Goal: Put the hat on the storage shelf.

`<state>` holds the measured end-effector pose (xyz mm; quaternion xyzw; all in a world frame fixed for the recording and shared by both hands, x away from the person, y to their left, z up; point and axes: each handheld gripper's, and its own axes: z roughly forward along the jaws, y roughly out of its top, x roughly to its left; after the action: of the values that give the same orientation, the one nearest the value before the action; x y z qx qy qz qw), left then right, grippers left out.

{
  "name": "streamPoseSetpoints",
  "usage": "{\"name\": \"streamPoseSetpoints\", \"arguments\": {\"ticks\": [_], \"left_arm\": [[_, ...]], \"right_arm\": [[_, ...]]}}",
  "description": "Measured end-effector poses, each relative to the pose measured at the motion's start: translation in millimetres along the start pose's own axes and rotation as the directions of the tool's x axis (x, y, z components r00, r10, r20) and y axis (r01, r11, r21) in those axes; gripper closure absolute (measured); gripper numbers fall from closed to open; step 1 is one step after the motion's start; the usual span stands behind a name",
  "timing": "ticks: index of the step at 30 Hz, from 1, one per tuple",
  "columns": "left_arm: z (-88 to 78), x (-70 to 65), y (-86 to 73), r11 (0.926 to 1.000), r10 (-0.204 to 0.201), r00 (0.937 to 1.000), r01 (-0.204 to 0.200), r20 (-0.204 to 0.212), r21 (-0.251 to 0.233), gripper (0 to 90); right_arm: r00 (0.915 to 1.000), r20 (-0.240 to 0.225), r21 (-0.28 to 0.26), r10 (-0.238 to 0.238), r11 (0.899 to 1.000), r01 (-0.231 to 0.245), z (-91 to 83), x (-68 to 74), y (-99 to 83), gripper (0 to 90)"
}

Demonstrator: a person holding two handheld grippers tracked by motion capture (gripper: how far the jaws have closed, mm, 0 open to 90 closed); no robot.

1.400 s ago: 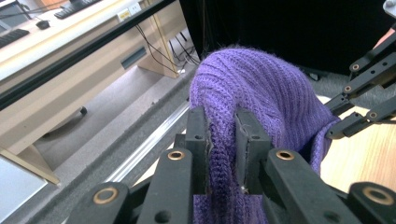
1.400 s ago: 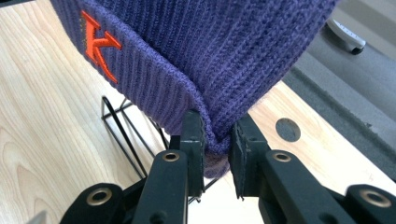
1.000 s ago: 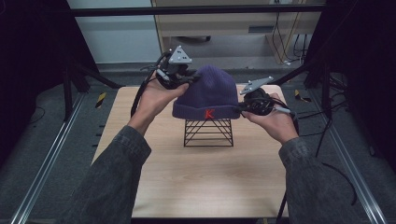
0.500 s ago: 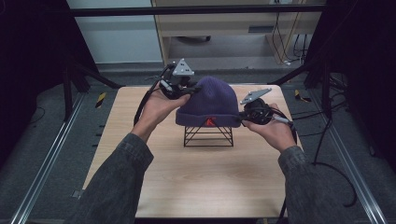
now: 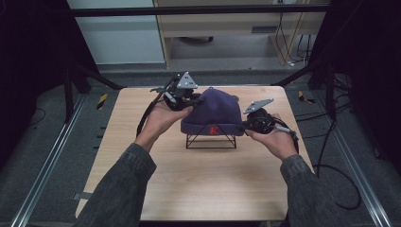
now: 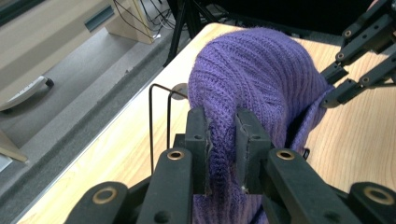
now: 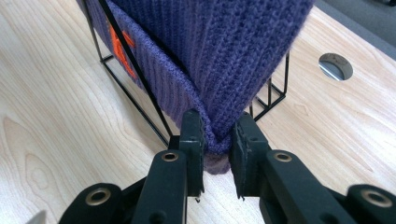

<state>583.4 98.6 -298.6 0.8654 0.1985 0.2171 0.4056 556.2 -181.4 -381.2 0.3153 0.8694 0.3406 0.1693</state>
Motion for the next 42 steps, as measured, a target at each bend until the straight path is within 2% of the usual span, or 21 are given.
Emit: {"name": "streamPoseSetpoints", "arguments": {"ticks": [4, 7, 13, 26, 42], "left_arm": [[5.0, -2.2, -6.6, 0.9999, 0.001, 1.0000, -0.001, 0.005, 0.017, 77.1], [5.5, -3.2, -11.3, 0.9999, -0.011, 0.9999, 0.010, 0.009, 0.011, 77.0], [8.2, -7.4, -18.4, 0.9998, -0.009, 0.9999, 0.009, 0.013, 0.018, 76.7], [13.2, -8.8, -37.6, 0.9992, -0.028, 0.9991, 0.027, 0.033, 0.030, 76.3], [15.6, -9.9, -45.1, 0.9989, -0.039, 0.9986, 0.039, 0.034, 0.026, 76.3]], "right_arm": [[0.9998, 0.004, 0.004, 0.017, 1.000, -0.017, 6.4, -1.0, -4.1, 76.3], [0.9998, 0.002, 0.006, 0.019, 1.000, -0.019, 11.4, -0.4, -6.5, 76.3], [0.9999, 0.002, 0.020, 0.017, 1.000, -0.017, 18.5, 1.8, -10.7, 76.1], [0.9989, -0.005, 0.017, 0.046, 0.999, -0.046, 30.7, 2.8, -23.6, 76.2], [0.9987, -0.015, 0.018, 0.048, 0.999, -0.048, 36.3, 4.1, -30.0, 76.1]]}}
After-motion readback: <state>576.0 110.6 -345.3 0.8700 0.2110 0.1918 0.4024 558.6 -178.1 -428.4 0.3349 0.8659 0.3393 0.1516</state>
